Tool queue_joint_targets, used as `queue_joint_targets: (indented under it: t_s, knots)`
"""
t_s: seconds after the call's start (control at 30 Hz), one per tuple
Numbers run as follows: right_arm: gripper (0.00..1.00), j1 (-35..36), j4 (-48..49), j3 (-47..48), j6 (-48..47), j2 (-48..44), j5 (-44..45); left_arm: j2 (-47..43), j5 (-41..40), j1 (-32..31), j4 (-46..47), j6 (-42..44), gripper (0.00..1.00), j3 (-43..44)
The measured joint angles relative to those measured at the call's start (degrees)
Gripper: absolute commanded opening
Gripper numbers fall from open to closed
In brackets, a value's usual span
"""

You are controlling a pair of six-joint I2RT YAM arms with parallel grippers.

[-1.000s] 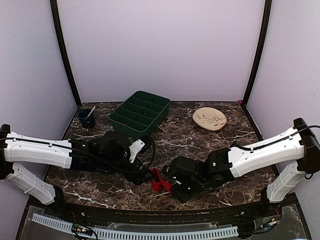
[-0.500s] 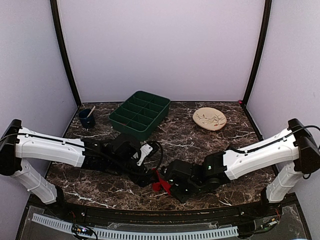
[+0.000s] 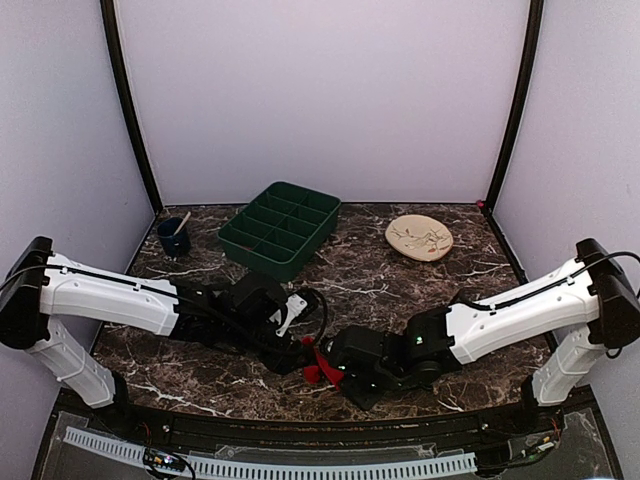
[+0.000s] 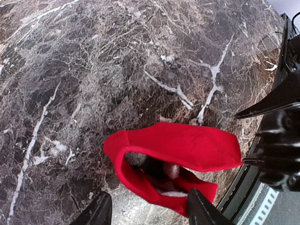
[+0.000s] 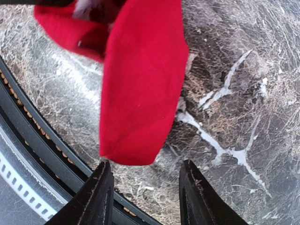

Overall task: Roll the socks
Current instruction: Adjust the sock at the center of the board.

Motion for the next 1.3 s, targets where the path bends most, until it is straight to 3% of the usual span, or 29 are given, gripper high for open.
queue_joint_targets:
  t_s: [0.27,0.57,0.83,0.93,1.07,1.3]
  knots:
    - [0.47,2.29,-1.75,1.79,0.26,0.00,1.49,0.57,0.24,0.00,-0.66,-0.26,0.41,0.00]
    - [0.40,2.56,-2.40,3.89,-0.20,3.32,4.59,0.57,0.68,0.00,-1.55,-0.20,0.33,0.00]
    - [0.40,2.56,-2.91,4.22,-0.48,5.27,5.16,0.57,1.16,0.00,-2.36,-0.39,0.13,-0.20]
    - [0.30,2.56,-2.93,4.22,-0.81,5.27,5.18,0.57,1.49,0.00,-2.29,-0.44,0.10,-0.85]
    - [0.00,2.56,-2.84,4.24,-1.81,5.31,5.92,0.57,2.47,0.00,-2.32,-0.63,0.09,-2.14]
    - [0.00,2.05,-2.49,4.87,-3.19,7.06,8.48,0.07,2.75,0.00,-2.29,-0.81,0.09,-3.65]
